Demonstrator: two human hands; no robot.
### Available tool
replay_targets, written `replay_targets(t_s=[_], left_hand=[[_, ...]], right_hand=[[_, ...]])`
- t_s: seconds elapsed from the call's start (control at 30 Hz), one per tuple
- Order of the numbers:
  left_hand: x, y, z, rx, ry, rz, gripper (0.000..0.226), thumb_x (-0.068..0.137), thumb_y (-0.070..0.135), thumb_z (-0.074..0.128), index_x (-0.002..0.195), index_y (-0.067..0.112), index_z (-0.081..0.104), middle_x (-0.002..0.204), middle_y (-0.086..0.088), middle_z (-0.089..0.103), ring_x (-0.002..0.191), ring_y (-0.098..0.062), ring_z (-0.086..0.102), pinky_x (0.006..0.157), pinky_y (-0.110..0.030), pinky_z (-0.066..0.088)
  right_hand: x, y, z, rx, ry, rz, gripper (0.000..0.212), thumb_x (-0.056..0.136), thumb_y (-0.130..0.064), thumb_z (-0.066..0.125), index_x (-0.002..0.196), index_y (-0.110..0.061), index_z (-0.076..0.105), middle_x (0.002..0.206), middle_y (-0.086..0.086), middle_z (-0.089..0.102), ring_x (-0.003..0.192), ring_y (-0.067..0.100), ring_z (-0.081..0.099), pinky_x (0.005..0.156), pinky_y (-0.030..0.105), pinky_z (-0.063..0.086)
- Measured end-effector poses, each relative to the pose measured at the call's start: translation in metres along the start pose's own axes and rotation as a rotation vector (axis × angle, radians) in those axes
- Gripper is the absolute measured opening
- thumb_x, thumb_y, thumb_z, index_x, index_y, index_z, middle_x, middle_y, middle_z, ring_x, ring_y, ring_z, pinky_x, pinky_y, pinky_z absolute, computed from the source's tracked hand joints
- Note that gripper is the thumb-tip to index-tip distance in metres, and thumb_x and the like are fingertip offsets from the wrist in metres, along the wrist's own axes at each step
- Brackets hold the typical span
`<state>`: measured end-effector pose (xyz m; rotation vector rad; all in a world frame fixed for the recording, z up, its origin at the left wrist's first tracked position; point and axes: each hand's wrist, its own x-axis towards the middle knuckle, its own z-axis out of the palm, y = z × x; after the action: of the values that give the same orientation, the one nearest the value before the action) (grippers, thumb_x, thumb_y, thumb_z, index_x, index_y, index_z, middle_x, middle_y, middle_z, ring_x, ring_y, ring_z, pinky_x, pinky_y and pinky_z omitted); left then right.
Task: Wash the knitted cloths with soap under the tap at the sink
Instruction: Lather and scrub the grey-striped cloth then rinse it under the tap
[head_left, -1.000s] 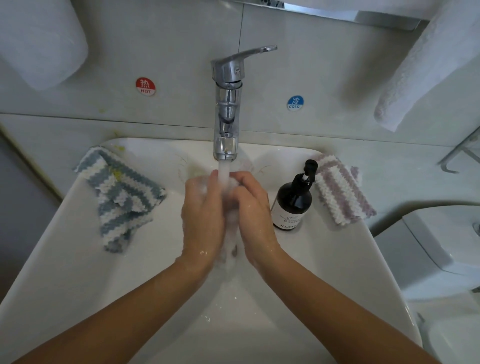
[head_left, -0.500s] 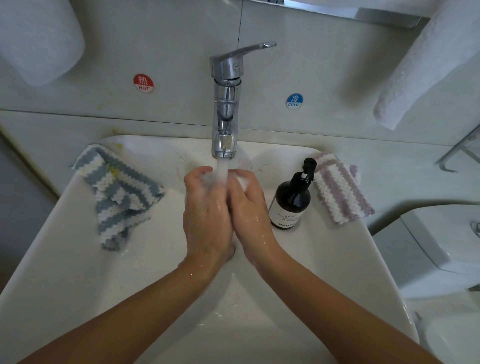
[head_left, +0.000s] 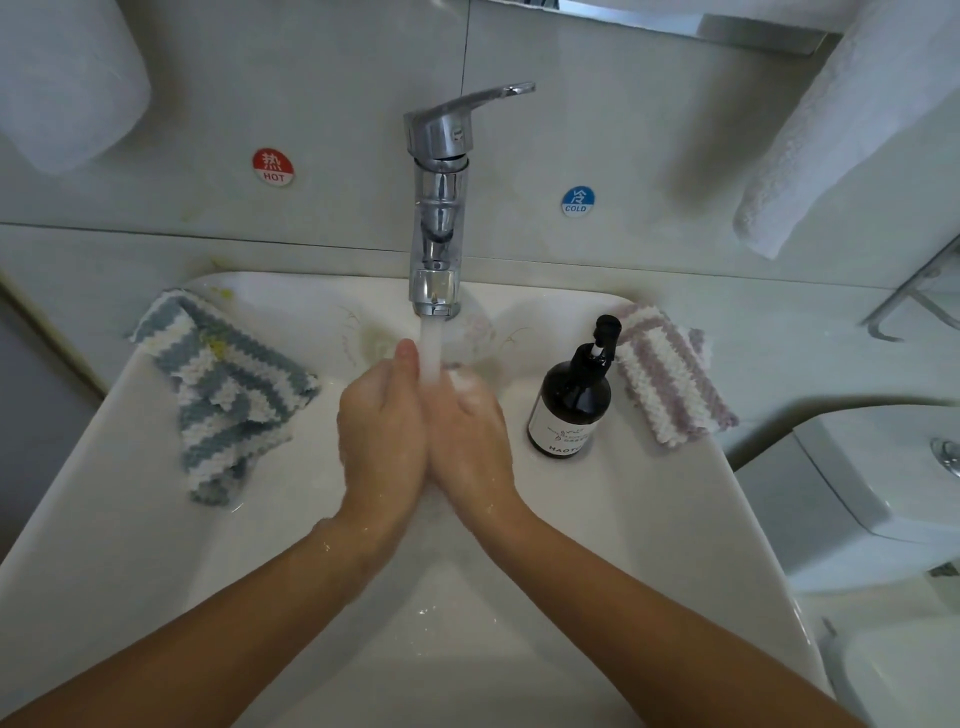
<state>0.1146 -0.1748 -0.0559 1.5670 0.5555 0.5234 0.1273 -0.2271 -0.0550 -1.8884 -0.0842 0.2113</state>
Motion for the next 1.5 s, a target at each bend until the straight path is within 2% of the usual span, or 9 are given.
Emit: replay_targets(t_s=[0.07, 0.17, 0.27, 0.43, 0.57, 1.0, 1.13, 1.3, 1.5], left_hand=[[0.004, 0.001, -0.001, 0.041, -0.020, 0.038, 0.034, 0.100, 0.030, 0.048, 0.073, 0.019, 0.064, 0.059, 0.007, 0.061, 0.056, -0.003, 0.059, 0.051, -0.011, 0.042], [0.006, 0.003, -0.002, 0.080, -0.028, 0.128, 0.027, 0.099, 0.017, 0.052, 0.073, 0.010, 0.057, 0.058, 0.008, 0.053, 0.053, -0.002, 0.052, 0.049, -0.007, 0.037], [0.002, 0.007, -0.003, -0.027, -0.046, 0.104, 0.019, 0.100, 0.028, 0.052, 0.087, 0.015, 0.058, 0.068, 0.006, 0.062, 0.060, -0.001, 0.058, 0.054, -0.016, 0.047], [-0.005, 0.013, -0.004, -0.031, -0.105, 0.131, 0.007, 0.101, 0.036, 0.046, 0.099, 0.031, 0.049, 0.079, 0.018, 0.065, 0.071, 0.002, 0.063, 0.057, -0.015, 0.050], [-0.002, 0.015, -0.004, -0.040, 0.001, 0.188, 0.011, 0.098, 0.035, 0.052, 0.090, 0.028, 0.052, 0.075, 0.009, 0.059, 0.061, 0.001, 0.056, 0.054, -0.016, 0.047], [0.015, 0.012, -0.010, -0.008, 0.113, 0.256, 0.014, 0.096, 0.031, 0.057, 0.084, 0.023, 0.055, 0.065, 0.030, 0.056, 0.059, 0.002, 0.048, 0.063, -0.025, 0.040], [0.015, 0.012, -0.010, -0.003, 0.131, 0.255, 0.013, 0.096, 0.028, 0.057, 0.084, 0.024, 0.055, 0.067, 0.019, 0.056, 0.059, 0.004, 0.047, 0.060, -0.017, 0.038], [0.016, 0.011, -0.011, -0.029, 0.131, 0.250, 0.012, 0.096, 0.029, 0.057, 0.089, 0.019, 0.058, 0.074, 0.013, 0.056, 0.063, -0.001, 0.050, 0.064, -0.025, 0.044], [0.018, 0.013, -0.014, -0.050, 0.155, 0.237, 0.010, 0.095, 0.031, 0.057, 0.087, 0.025, 0.056, 0.073, 0.014, 0.054, 0.061, -0.001, 0.048, 0.063, -0.024, 0.043]], right_hand=[[0.001, -0.005, -0.004, 0.027, 0.019, -0.040, 0.033, 0.096, -0.044, 0.047, 0.077, -0.019, 0.055, 0.072, -0.003, 0.062, 0.066, 0.011, 0.061, 0.056, 0.028, 0.049], [0.000, -0.013, -0.009, -0.052, 0.058, -0.146, 0.014, 0.096, -0.025, 0.053, 0.095, -0.011, 0.057, 0.080, -0.003, 0.058, 0.066, 0.006, 0.052, 0.053, 0.015, 0.039], [-0.004, -0.014, -0.012, 0.071, 0.007, -0.159, 0.019, 0.097, -0.017, 0.056, 0.114, -0.010, 0.052, 0.086, -0.003, 0.059, 0.068, 0.004, 0.053, 0.057, 0.014, 0.042], [-0.007, -0.017, -0.016, 0.290, 0.167, -0.140, 0.003, 0.097, -0.028, 0.054, 0.095, -0.029, 0.057, 0.082, -0.003, 0.066, 0.072, 0.006, 0.063, 0.065, 0.027, 0.054], [-0.003, -0.017, -0.015, 0.209, 0.259, -0.167, 0.023, 0.092, -0.036, 0.057, 0.075, -0.022, 0.058, 0.064, -0.004, 0.060, 0.064, 0.017, 0.058, 0.068, 0.042, 0.052], [0.002, -0.015, -0.024, 0.268, 0.174, -0.154, 0.029, 0.093, -0.024, 0.061, 0.067, -0.016, 0.052, 0.052, -0.018, 0.044, 0.052, -0.001, 0.040, 0.056, 0.015, 0.035], [0.005, -0.014, -0.026, 0.291, 0.243, -0.130, 0.035, 0.093, -0.021, 0.062, 0.062, -0.016, 0.048, 0.047, -0.017, 0.040, 0.049, 0.001, 0.037, 0.054, 0.018, 0.037], [0.010, -0.009, -0.023, 0.311, 0.359, -0.116, 0.035, 0.095, -0.027, 0.059, 0.062, -0.022, 0.046, 0.054, -0.012, 0.046, 0.058, 0.011, 0.045, 0.071, 0.051, 0.054], [0.007, -0.012, -0.022, 0.303, 0.428, -0.167, 0.032, 0.098, -0.026, 0.054, 0.067, -0.021, 0.046, 0.050, -0.017, 0.045, 0.052, 0.002, 0.041, 0.062, 0.029, 0.040]])
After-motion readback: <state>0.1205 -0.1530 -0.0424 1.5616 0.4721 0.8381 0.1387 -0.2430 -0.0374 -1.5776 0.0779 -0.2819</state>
